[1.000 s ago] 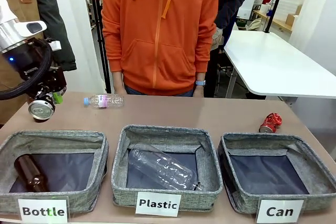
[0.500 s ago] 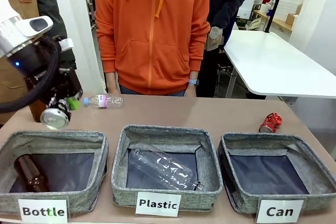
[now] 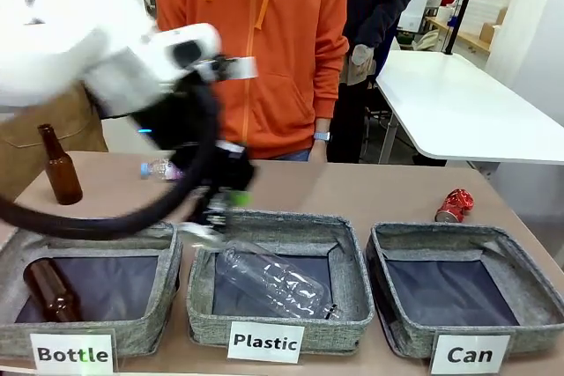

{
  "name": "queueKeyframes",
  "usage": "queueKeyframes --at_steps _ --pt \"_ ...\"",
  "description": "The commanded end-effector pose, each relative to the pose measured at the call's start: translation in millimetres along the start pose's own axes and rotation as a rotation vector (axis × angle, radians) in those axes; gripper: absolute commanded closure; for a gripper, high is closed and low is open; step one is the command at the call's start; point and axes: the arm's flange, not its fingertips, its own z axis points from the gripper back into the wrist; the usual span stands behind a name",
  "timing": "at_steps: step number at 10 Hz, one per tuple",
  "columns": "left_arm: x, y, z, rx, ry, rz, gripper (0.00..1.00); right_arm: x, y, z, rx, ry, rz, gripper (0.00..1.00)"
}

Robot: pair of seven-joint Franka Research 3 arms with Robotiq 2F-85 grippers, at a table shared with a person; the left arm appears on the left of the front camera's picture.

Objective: Sort the can waste into the basket.
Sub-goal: Pick up the can waste from the table and place it in the right Fabric basket.

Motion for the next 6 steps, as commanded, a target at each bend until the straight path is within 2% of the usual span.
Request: queueKeyframes --at_steps 1,3,5,6 --pt "76.5 -25.1 -41.2 -0.007 0.006 -0.306 0.9 -1.0 -5.1 65.0 -0.019 -0.052 0.015 0.0" --pt "130.7 -82.2 -100.3 -0.053 0.065 -0.565 0.9 -18.7 -27.8 109.0 -0.06 -0.102 0.044 0.0" --pt "162.9 -123.1 -149.3 -0.102 0.154 -0.675 0.9 -27.8 -51.7 125.6 -0.093 -0.119 0.05 0.0" --pt "169.5 -142.6 -171.8 -0.114 0.171 -0.694 0.9 -28.0 -62.7 137.2 -0.046 -0.138 0.01 0.0"
